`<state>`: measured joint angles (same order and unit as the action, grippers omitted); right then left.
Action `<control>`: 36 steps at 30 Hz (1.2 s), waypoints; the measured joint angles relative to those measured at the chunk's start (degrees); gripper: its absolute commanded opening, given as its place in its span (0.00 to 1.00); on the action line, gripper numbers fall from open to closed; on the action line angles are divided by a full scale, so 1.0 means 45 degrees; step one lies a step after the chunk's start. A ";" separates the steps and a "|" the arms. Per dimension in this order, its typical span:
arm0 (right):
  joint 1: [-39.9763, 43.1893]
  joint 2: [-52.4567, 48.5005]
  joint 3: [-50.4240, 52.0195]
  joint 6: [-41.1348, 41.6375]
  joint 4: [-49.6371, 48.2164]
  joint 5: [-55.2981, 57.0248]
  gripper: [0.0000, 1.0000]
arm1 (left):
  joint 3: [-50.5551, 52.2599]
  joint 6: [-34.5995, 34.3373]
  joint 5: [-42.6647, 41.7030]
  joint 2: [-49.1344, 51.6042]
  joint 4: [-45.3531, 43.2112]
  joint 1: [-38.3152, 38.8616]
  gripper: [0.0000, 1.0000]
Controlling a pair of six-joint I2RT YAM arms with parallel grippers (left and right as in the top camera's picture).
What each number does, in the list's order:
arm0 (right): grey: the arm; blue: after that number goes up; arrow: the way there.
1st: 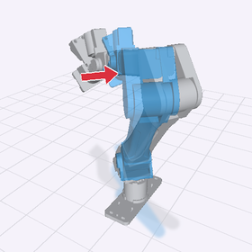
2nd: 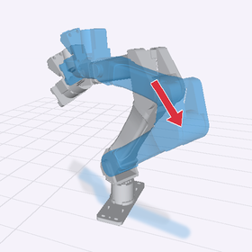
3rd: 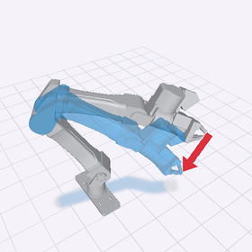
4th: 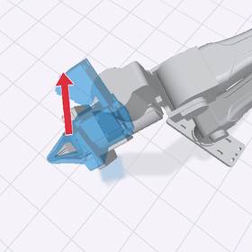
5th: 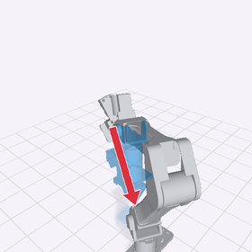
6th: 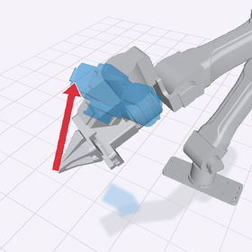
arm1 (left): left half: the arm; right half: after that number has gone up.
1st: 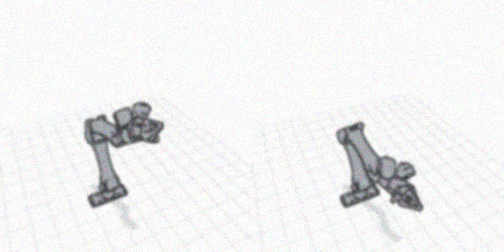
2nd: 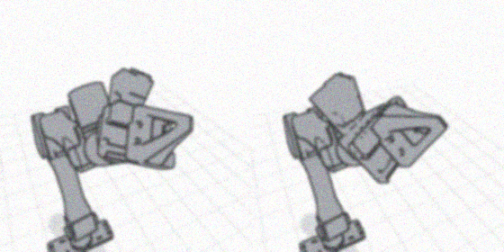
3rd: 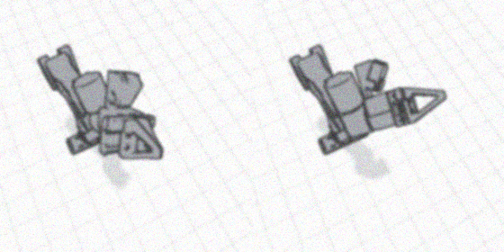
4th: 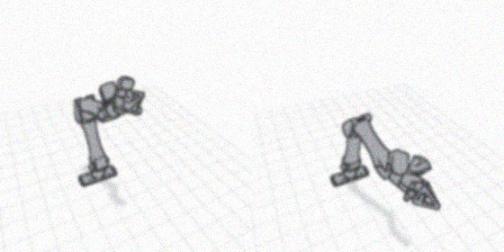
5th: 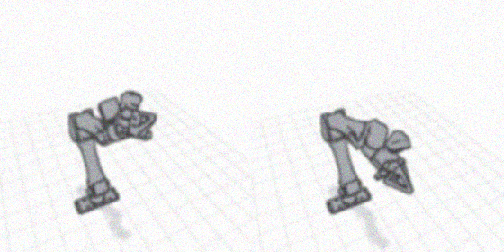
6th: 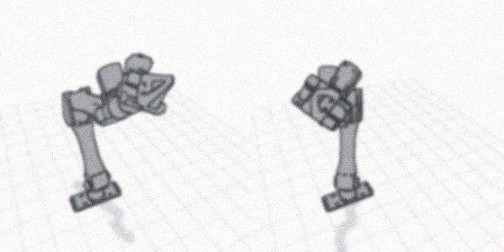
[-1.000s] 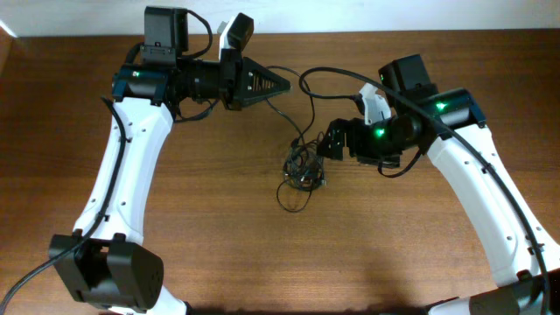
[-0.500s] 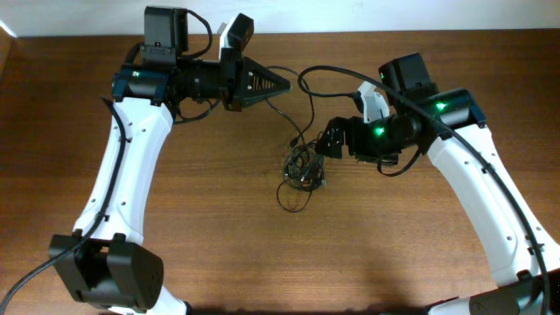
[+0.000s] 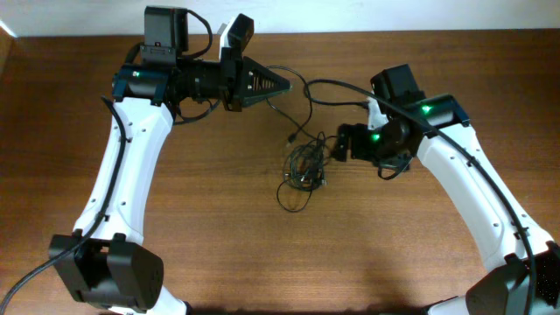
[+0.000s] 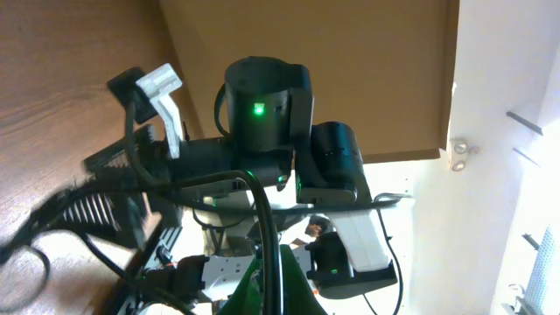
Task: Untangle cables
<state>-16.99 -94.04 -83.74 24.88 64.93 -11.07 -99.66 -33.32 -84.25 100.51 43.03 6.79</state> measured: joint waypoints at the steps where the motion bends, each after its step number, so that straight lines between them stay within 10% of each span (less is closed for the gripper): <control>1: 0.0005 0.0000 0.0005 0.0500 0.0393 0.1137 0.98 | 0.0000 0.0000 0.0005 0.0000 0.0005 0.0000 0.00; 12: 0.2147 0.0000 0.0019 0.2997 0.2608 0.5076 0.98 | 0.0000 0.0005 0.0068 0.0000 0.0005 0.0121 0.00; 36: 0.7684 0.0005 0.0092 0.0296 0.2696 0.0806 0.98 | -0.0034 0.1127 0.3682 -0.0005 0.2637 -0.1821 0.00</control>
<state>17.58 -94.02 -83.33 26.22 77.06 -7.44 -99.81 -28.25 -67.68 100.49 54.89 -1.41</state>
